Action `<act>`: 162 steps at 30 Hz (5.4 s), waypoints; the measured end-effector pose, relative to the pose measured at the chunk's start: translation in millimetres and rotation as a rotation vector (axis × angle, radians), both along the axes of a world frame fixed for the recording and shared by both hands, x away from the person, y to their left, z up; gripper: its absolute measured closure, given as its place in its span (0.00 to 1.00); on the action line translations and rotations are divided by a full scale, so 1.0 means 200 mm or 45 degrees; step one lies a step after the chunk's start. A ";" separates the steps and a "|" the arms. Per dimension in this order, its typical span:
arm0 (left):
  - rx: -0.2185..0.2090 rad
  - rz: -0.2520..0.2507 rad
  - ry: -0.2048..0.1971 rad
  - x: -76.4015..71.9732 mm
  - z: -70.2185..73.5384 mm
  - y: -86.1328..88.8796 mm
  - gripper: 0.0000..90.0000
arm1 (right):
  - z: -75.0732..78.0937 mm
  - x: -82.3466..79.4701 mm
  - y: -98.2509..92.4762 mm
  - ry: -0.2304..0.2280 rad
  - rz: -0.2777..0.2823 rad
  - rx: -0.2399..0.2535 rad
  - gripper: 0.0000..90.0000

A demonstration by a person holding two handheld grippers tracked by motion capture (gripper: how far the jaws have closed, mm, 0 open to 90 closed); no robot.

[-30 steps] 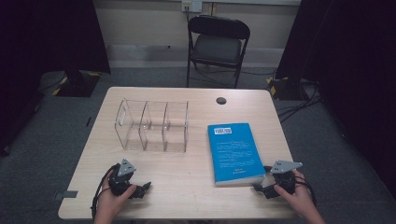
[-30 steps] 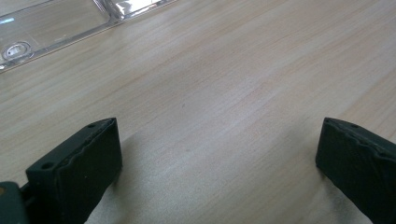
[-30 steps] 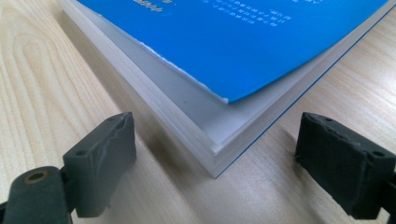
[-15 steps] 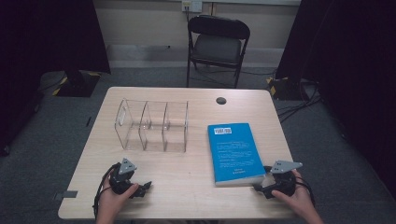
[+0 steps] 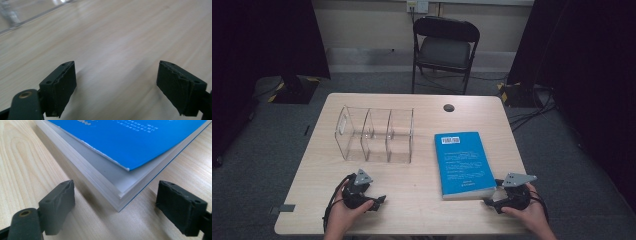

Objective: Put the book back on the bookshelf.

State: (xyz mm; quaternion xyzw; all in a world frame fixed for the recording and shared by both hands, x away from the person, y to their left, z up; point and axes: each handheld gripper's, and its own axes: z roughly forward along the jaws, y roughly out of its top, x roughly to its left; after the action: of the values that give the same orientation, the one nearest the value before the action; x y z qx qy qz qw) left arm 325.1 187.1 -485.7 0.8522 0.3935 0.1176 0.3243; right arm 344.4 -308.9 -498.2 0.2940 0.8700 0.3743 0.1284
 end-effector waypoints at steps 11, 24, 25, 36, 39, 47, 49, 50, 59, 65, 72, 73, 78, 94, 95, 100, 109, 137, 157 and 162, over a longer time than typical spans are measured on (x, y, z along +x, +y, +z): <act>0.025 -0.152 0.033 -0.02 0.04 -0.17 0.18 | -0.01 0.00 0.01 -0.013 0.001 0.014 0.18; 0.079 -0.290 0.069 0.04 0.06 -0.36 0.19 | -0.01 -0.01 0.01 -0.014 0.001 0.024 0.21; 0.078 -0.294 0.069 0.04 0.06 -0.37 0.18 | 0.00 -0.01 0.01 -0.018 -0.002 0.016 0.22; 0.076 -0.383 0.076 0.08 0.08 -0.50 0.18 | 0.00 -0.01 0.02 -0.019 -0.003 0.024 0.26; 0.099 -0.424 0.102 0.09 0.07 -0.53 0.19 | 0.00 -0.01 0.01 -0.019 -0.020 0.026 0.30; 0.099 -0.457 0.091 0.12 0.07 -0.61 0.19 | 0.00 0.00 0.00 -0.019 -0.025 0.027 0.37; 0.084 -0.491 0.064 0.13 0.08 -0.64 0.18 | 0.01 0.01 0.00 -0.015 -0.017 0.013 0.37; 0.079 -0.500 0.077 0.14 0.08 -0.66 0.18 | 0.01 0.01 0.00 -0.015 -0.015 0.013 0.37; 0.087 -0.572 0.047 0.16 0.07 -0.78 0.19 | 0.02 0.01 0.00 -0.005 -0.007 -0.003 0.38; 0.020 -0.600 0.042 0.19 0.08 -0.91 0.20 | 0.03 0.02 0.00 0.010 0.002 -0.007 0.40; 0.072 -0.592 0.038 0.20 0.07 -0.95 0.18 | 0.04 0.02 0.00 0.011 0.001 -0.021 0.42; 0.045 -0.588 0.038 0.20 0.07 -0.94 0.18 | 0.04 0.02 0.00 0.011 0.001 -0.021 0.42; 0.018 -0.571 0.028 0.20 0.10 -0.93 0.20 | 0.05 0.03 0.00 0.023 0.003 -0.030 0.42; 0.005 -0.637 -0.051 0.25 0.13 -1.04 0.20 | 0.05 0.02 0.00 0.005 0.000 -0.017 0.44; 0.005 -0.637 -0.051 0.25 0.13 -1.04 0.19 | 0.05 0.02 0.00 0.011 -0.006 -0.014 0.44; 0.050 -0.659 -0.042 0.26 0.14 -1.06 0.19 | 0.06 0.02 0.00 0.034 -0.016 -0.013 0.44; 0.069 -0.652 -0.087 0.25 0.13 -1.07 0.16 | 0.09 0.02 0.00 0.029 -0.025 0.023 0.46; 0.051 -0.667 -0.129 0.26 0.10 -1.27 0.04 | 0.16 0.04 0.01 0.036 -0.046 0.059 0.47; 0.071 -0.611 -0.244 0.26 0.05 -1.38 0.00 | 0.19 0.04 0.02 0.043 -0.053 0.074 0.47; 0.106 -0.610 -0.288 0.27 0.05 -1.39 0.05 | 0.19 0.04 0.02 0.051 -0.056 0.076 0.47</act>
State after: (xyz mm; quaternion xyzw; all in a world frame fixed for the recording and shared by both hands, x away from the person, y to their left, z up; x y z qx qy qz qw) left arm 378.7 -90.3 -475.9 0.9151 0.1367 0.1478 0.3495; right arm 352.9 -305.8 -459.7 0.3240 0.8542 0.3913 0.1104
